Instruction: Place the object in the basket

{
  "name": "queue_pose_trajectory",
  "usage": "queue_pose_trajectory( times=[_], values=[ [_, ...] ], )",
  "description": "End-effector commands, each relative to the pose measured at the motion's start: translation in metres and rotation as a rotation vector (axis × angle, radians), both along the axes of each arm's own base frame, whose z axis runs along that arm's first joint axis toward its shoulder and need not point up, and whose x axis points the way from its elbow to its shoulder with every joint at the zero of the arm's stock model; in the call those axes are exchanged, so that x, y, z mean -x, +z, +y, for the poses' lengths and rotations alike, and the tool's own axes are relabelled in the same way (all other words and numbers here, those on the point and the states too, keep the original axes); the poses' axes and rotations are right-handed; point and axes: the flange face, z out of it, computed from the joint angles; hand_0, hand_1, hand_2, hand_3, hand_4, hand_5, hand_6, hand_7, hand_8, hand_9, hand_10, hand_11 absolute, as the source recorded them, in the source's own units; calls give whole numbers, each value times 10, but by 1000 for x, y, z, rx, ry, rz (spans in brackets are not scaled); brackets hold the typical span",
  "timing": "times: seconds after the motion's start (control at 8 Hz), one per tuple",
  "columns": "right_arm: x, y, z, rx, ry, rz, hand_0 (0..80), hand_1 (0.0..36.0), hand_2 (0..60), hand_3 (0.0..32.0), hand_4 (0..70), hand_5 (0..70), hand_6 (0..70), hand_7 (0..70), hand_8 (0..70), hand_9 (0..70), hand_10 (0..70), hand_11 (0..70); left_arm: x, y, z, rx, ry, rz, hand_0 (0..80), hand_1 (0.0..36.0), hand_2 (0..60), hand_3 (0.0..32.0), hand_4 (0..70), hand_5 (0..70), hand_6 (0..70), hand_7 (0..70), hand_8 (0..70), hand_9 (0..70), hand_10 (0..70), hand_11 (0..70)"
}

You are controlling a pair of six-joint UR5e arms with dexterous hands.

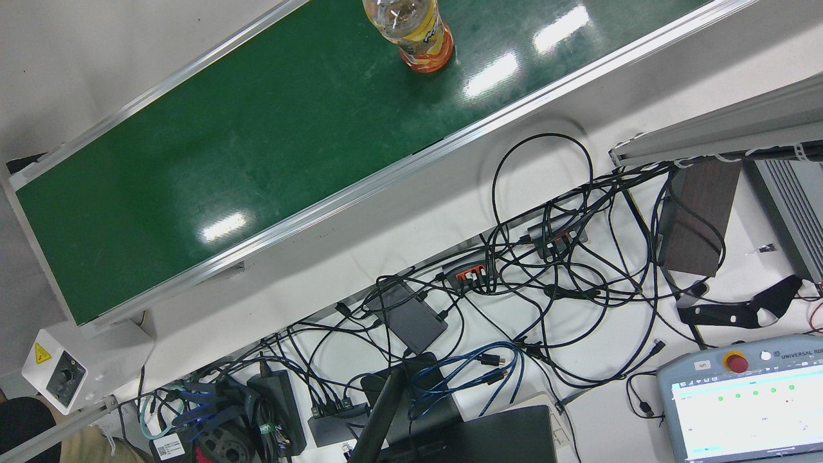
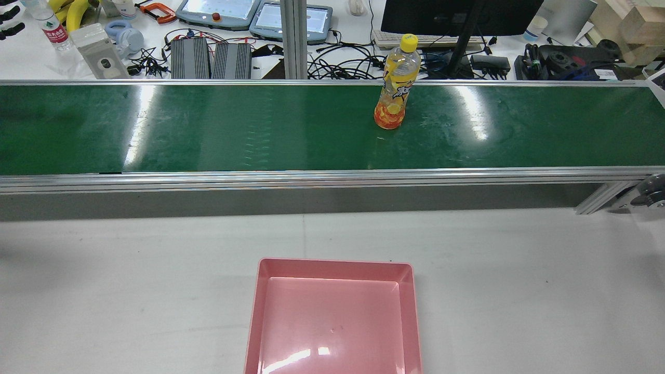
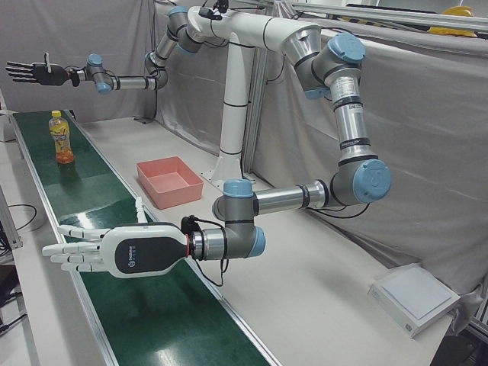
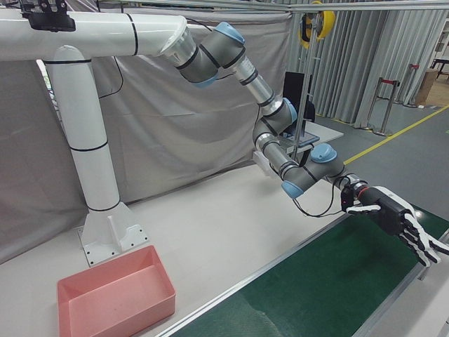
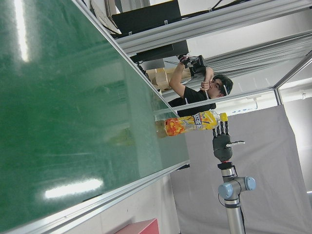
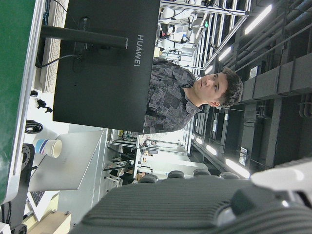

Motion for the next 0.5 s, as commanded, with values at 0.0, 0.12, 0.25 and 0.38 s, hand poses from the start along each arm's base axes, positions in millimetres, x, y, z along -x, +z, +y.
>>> queue_pose_trajectory(
  times=[0.0,0.12,0.25,0.38],
  values=[
    [0,0,0,0,0,0,0,0,0,0,0,0,0,0,0,0,0,0,-2,3,2,15,3,-6,503,88,0,0,169,125,0,0,49,78,62,102],
    [0,-1,0,-2,0,-2,0,0,0,0,0,0,0,0,0,0,0,0,-1,3,2,17,1,-7,499,82,0,0,170,110,0,0,50,82,64,104],
    [0,0,0,0,0,-2,0,0,0,0,0,0,0,0,0,0,0,0,0,2,1,14,0,-6,498,82,0,0,171,85,0,0,49,82,67,109],
    [0,-1,0,-2,0,-2,0,0,0,0,0,0,0,0,0,0,0,0,1,2,1,14,-2,-6,493,76,0,0,157,64,0,0,43,66,62,100]
  ],
)
